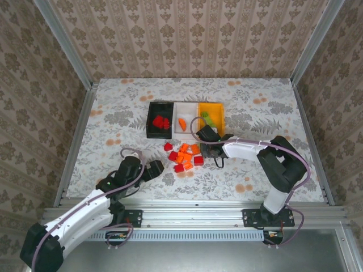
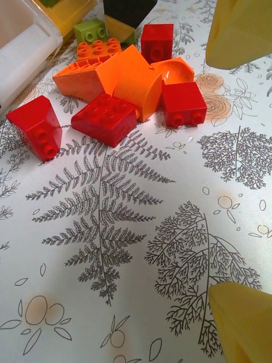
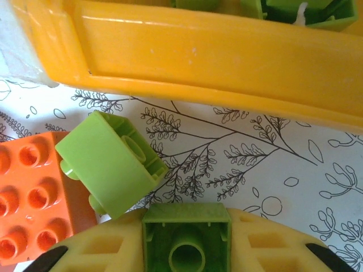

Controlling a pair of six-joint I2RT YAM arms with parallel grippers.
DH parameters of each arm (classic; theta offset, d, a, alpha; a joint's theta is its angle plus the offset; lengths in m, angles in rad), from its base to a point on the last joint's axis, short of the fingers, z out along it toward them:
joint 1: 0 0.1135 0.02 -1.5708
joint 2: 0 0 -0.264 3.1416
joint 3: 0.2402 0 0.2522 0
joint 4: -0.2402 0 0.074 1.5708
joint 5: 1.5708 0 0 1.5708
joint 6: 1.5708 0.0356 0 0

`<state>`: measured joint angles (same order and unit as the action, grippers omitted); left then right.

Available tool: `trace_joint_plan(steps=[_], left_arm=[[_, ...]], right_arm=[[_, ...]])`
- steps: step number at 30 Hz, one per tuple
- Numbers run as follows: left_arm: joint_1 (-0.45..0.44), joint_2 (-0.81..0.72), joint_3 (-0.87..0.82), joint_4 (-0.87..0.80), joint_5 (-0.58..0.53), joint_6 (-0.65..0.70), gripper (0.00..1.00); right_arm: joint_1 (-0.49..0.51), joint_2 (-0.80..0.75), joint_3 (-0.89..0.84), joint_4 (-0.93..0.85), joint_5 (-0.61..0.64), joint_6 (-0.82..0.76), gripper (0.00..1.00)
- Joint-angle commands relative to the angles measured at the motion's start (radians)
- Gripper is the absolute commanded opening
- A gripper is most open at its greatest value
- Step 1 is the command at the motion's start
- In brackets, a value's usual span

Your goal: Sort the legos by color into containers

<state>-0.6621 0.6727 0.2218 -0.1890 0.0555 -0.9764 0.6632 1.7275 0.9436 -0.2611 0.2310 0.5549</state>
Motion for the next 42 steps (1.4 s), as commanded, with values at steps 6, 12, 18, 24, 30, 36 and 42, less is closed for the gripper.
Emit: trace_joint_plan(steps=[6, 12, 18, 24, 30, 36, 42], left_arm=[[-0.011, 0.144, 0.004, 0.207, 0.070, -0.011, 1.00], [-0.050, 0.474, 0.127, 0.334, 0.127, 0.066, 1.00], [-0.002, 0.395, 0.052, 0.434, 0.090, 0.050, 1.00], [0.050, 0.259, 0.031, 0.288, 0.087, 0.069, 1.00], [0.062, 0.204, -0.004, 0.288, 0.078, 0.045, 1.00], [0.062, 0.214, 0.002, 0.296, 0.109, 0.035, 1.00], [0.058, 0.193, -0.034, 0.304, 0.100, 0.015, 1.00]], right_arm=[[-0.019, -0.210, 0.033, -0.118, 0.015, -0.059, 0.30], [-0.175, -0.065, 0.255, -0.136, 0.005, -0.166, 0.31], [-0.219, 0.169, 0.515, -0.207, -0.003, -0.242, 0.31], [-0.238, 0.256, 0.584, -0.190, -0.031, -0.224, 0.34], [-0.230, 0.211, 0.553, -0.175, -0.013, -0.212, 0.52], [-0.173, 0.034, 0.437, -0.160, 0.052, -0.198, 0.59], [-0.026, -0.108, 0.200, -0.075, 0.016, -0.087, 0.57]])
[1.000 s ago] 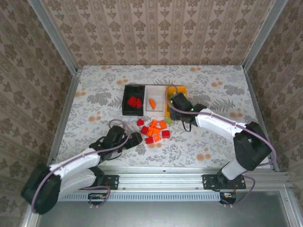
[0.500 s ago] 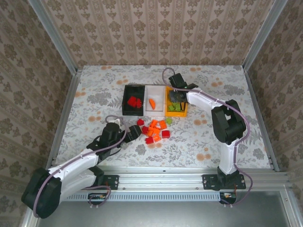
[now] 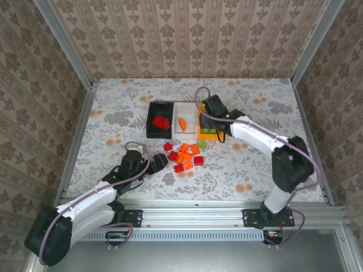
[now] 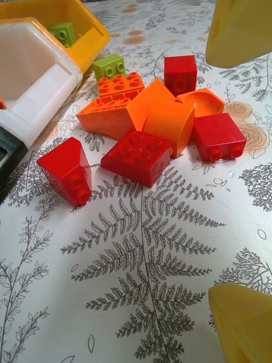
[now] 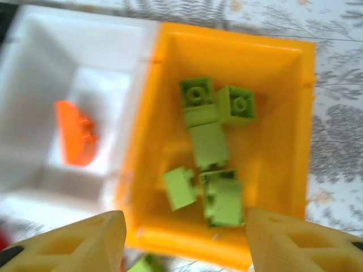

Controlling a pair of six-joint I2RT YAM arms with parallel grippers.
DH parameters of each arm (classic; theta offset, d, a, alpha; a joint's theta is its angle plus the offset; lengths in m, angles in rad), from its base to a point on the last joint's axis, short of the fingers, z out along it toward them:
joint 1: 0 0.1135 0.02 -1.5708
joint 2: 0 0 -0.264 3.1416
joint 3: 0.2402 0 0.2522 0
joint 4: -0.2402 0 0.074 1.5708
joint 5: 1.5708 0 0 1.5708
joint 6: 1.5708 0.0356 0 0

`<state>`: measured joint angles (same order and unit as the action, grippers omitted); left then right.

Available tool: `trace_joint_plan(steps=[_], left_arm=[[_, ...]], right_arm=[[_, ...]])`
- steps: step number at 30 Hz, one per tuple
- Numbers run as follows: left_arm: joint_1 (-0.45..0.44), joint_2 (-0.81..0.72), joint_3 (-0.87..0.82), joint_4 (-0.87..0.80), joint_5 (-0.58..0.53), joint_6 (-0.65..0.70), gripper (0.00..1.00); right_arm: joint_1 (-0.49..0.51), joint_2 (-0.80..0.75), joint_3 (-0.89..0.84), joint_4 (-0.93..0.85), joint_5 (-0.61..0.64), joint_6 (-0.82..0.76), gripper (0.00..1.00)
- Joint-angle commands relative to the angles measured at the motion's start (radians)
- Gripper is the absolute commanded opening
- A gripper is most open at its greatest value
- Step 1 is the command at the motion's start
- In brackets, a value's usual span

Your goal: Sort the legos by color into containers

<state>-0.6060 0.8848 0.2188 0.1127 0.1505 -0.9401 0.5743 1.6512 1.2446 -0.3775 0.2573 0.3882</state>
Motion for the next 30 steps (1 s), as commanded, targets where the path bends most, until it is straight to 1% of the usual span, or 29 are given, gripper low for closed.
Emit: trace_joint_plan(steps=[1, 3, 5, 9, 19, 21, 25, 30], left_arm=[[0.002, -0.023, -0.036, 0.001, 0.004, -0.024, 1.00], [0.000, -0.031, -0.042, -0.006, 0.007, -0.029, 1.00], [-0.002, -0.039, -0.044, -0.015, 0.011, -0.032, 1.00], [-0.008, -0.073, -0.050, -0.040, 0.011, -0.037, 1.00], [-0.011, -0.181, -0.082, -0.094, -0.028, -0.063, 1.00], [-0.012, -0.192, -0.084, -0.107, -0.032, -0.064, 1.00], [-0.012, -0.195, -0.085, -0.115, -0.035, -0.067, 1.00], [-0.012, -0.189, -0.085, -0.106, -0.046, -0.068, 1.00]], right_arm=[[0.081, -0.032, -0.129, 0.061, -0.035, 0.097, 0.56], [0.116, -0.013, -0.163, 0.079, -0.051, 0.127, 0.56], [0.131, 0.018, -0.166, 0.080, -0.022, 0.127, 0.55], [0.121, 0.078, -0.147, 0.059, 0.020, 0.104, 0.56], [0.095, 0.166, -0.137, 0.057, 0.024, 0.076, 0.49], [0.082, 0.185, -0.134, 0.071, 0.003, 0.071, 0.47], [0.073, 0.213, -0.132, 0.094, -0.020, 0.061, 0.39], [0.079, 0.189, -0.175, 0.120, -0.046, 0.057, 0.28]])
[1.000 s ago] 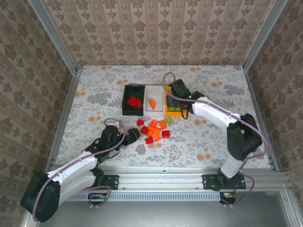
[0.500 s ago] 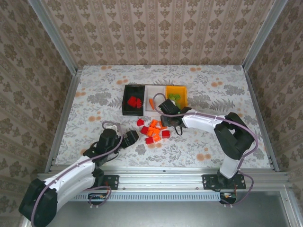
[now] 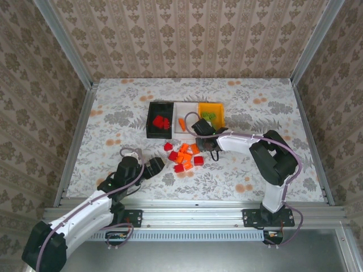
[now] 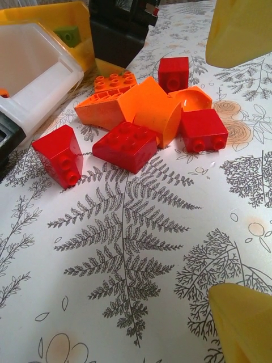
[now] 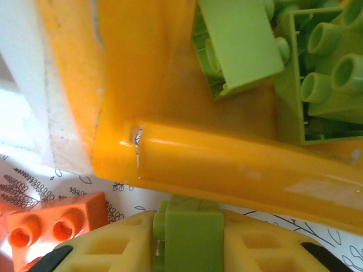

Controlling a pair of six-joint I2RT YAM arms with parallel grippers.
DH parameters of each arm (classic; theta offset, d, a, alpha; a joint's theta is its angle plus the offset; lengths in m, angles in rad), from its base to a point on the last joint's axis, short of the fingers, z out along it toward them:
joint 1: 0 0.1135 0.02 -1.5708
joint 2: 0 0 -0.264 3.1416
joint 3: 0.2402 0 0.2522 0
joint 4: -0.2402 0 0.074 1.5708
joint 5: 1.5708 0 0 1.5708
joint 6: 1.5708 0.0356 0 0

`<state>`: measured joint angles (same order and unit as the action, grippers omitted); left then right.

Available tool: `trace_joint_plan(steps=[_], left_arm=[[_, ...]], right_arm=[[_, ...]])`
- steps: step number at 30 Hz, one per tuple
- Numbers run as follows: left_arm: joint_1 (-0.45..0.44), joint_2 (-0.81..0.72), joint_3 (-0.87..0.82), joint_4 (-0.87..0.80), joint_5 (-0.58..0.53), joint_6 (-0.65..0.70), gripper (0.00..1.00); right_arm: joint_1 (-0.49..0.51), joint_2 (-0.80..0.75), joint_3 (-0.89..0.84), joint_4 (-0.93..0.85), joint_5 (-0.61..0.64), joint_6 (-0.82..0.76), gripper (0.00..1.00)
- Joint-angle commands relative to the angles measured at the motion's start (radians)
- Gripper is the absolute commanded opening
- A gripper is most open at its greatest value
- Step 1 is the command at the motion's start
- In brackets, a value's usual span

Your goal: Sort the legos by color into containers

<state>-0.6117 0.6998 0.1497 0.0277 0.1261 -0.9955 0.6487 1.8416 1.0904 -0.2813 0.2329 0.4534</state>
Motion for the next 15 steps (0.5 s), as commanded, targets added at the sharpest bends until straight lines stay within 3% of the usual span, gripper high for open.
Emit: trace_joint_plan(steps=[1, 9, 15], left_arm=[[-0.006, 0.001, -0.015, -0.014, -0.023, -0.012, 1.00], [-0.017, 0.097, 0.023, 0.029, -0.021, 0.001, 1.00], [-0.065, 0.255, 0.108, 0.047, -0.031, 0.035, 1.00]], right_arm=[[0.006, -0.017, -0.038, 0.026, -0.018, -0.004, 0.27], [0.012, -0.220, -0.141, -0.009, 0.022, 0.014, 0.24], [-0.053, -0.199, 0.008, -0.045, 0.075, -0.053, 0.24]])
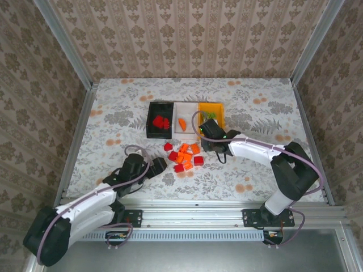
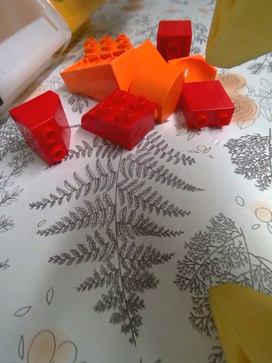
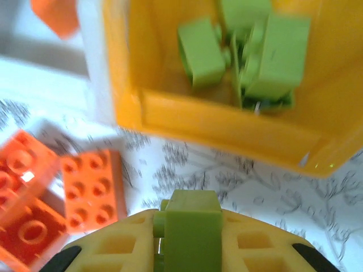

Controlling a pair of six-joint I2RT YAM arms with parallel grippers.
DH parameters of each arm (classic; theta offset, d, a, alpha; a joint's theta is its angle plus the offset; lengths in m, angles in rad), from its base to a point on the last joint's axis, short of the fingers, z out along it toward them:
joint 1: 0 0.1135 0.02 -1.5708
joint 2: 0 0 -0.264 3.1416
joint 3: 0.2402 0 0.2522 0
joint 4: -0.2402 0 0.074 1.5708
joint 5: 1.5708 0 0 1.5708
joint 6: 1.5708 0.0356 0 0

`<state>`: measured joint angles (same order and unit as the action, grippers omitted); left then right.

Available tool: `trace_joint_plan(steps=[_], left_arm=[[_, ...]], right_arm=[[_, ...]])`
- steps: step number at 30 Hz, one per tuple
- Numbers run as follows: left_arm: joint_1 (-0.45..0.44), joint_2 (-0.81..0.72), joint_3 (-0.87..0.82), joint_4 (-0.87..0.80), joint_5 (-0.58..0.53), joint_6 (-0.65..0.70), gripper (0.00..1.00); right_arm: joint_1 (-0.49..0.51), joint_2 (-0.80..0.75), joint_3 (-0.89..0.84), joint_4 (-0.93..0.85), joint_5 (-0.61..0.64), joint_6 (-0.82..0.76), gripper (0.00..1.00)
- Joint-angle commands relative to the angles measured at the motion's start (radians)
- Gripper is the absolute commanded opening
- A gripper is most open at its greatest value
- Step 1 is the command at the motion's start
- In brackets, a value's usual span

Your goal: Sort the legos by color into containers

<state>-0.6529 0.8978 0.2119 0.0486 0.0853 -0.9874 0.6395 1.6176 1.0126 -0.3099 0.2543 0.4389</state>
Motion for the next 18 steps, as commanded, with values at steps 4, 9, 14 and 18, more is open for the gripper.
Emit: trace_joint_plan(steps=[4, 9, 14, 18], left_arm=[[-0.045, 0.170, 0.116, 0.003, 0.025, 0.047, 1.00], [-0.055, 0.160, 0.107, 0.011, -0.008, 0.024, 1.00], [-0.051, 0.090, 0.117, -0.074, -0.047, 0.046, 1.00], [-0.046, 0.073, 0.128, -0.111, -0.048, 0.056, 1.00]], right_arm=[[-0.148, 0.178, 0.234, -0.029, 0.051, -0.050, 0.24], [-0.188, 0.292, 0.395, -0.083, 0.034, -0.095, 0.26], [-0.189, 0.289, 0.432, -0.127, 0.032, -0.103, 0.43], [-0.163, 0.163, 0.363, -0.100, 0.043, -0.098, 0.51]])
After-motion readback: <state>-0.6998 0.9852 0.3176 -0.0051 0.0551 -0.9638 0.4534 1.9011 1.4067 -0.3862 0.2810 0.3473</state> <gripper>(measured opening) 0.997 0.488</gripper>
